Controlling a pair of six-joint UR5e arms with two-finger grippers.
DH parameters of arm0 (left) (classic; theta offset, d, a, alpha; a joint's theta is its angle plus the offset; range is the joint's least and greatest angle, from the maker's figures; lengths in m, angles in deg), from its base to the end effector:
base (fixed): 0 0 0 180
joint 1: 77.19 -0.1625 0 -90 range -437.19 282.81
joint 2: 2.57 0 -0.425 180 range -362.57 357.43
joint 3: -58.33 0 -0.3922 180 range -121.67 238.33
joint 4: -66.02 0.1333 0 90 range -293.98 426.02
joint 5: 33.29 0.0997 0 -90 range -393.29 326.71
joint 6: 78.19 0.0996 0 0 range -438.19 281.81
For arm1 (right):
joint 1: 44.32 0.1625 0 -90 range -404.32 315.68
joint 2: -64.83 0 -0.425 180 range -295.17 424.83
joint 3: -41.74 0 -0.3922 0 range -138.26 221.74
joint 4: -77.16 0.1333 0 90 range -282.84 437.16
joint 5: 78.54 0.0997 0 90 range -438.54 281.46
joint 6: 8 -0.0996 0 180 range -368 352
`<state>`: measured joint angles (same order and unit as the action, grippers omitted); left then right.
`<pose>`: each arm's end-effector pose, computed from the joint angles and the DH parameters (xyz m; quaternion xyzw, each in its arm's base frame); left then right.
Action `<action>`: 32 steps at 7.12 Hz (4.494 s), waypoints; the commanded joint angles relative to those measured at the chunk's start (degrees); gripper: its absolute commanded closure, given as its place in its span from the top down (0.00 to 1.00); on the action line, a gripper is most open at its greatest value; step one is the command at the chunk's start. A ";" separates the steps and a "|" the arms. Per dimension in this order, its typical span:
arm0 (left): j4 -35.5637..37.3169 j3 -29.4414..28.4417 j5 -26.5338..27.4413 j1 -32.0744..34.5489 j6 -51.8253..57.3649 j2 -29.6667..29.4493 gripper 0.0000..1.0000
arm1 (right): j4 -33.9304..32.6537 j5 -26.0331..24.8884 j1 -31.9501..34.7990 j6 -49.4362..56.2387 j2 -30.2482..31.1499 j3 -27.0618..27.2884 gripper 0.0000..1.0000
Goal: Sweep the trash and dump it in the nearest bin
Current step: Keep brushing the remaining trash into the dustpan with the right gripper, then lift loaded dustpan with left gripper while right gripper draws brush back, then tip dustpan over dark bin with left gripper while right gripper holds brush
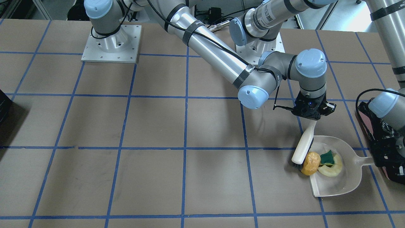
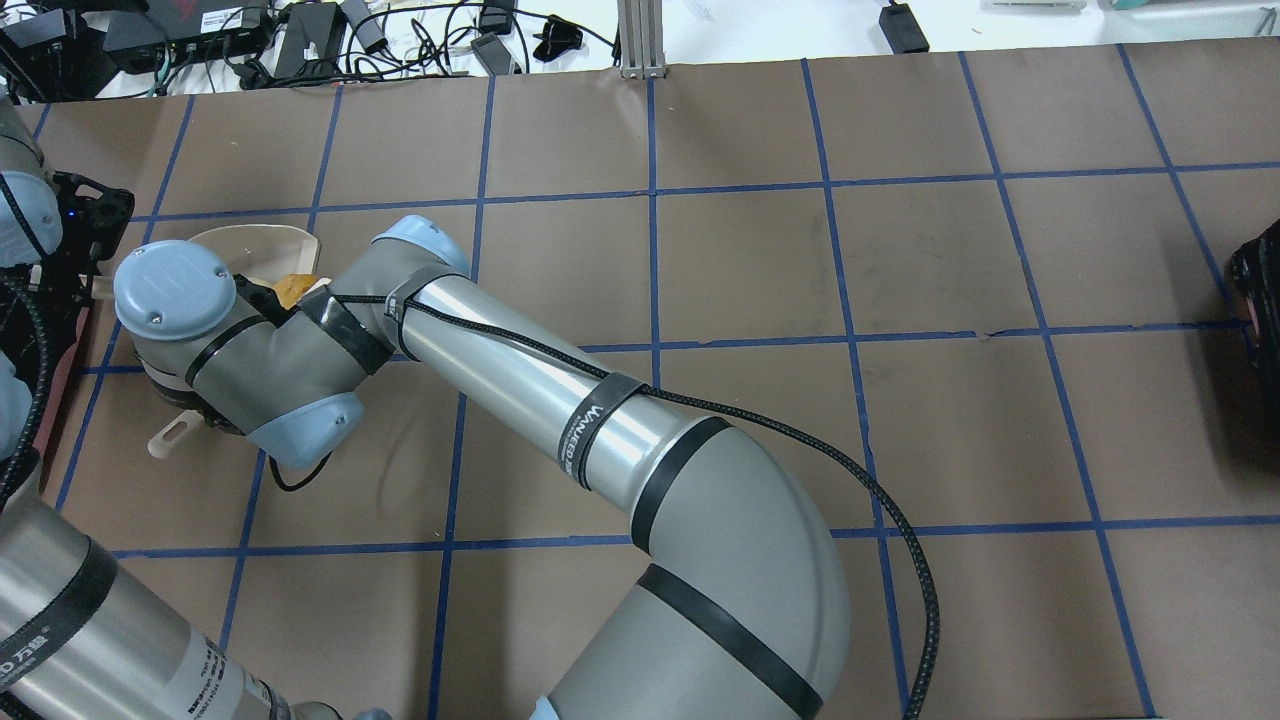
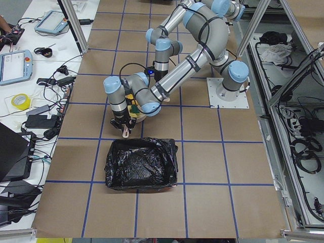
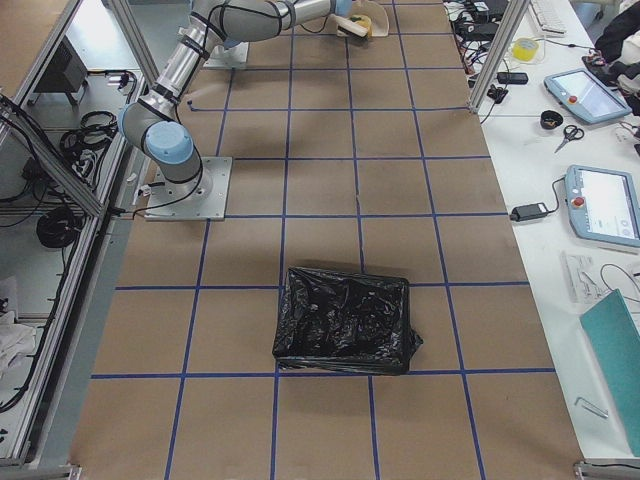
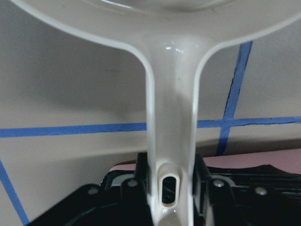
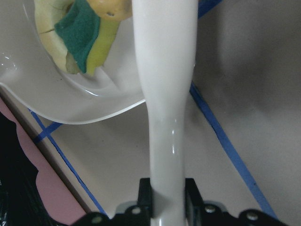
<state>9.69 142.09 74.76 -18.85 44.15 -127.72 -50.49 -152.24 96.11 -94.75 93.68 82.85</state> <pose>0.2777 -0.6455 0.2343 0.6973 0.6982 0.1435 0.0752 0.7861 -0.4405 0.2407 0.2714 0.9273 0.0493 0.2530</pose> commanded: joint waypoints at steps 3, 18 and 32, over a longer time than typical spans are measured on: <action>0.09 0.00 -0.03 -0.07 0.00 0.00 0.00 | 0.20 2.70 1.25 5.48 -1.51 -2.70 0.00; -0.09 0.09 -4.31 -0.16 -0.62 1.05 0.00 | 28.05 -2.40 -5.06 26.54 13.59 -0.69 0.00; -24.44 -17.64 -15.15 -26.06 -2.29 6.87 0.00 | 26.18 -13.57 -18.71 50.54 52.71 63.62 0.00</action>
<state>-14.74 126.80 59.45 -41.14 41.59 -119.93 -19.43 -166.73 76.65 -43.91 145.79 141.91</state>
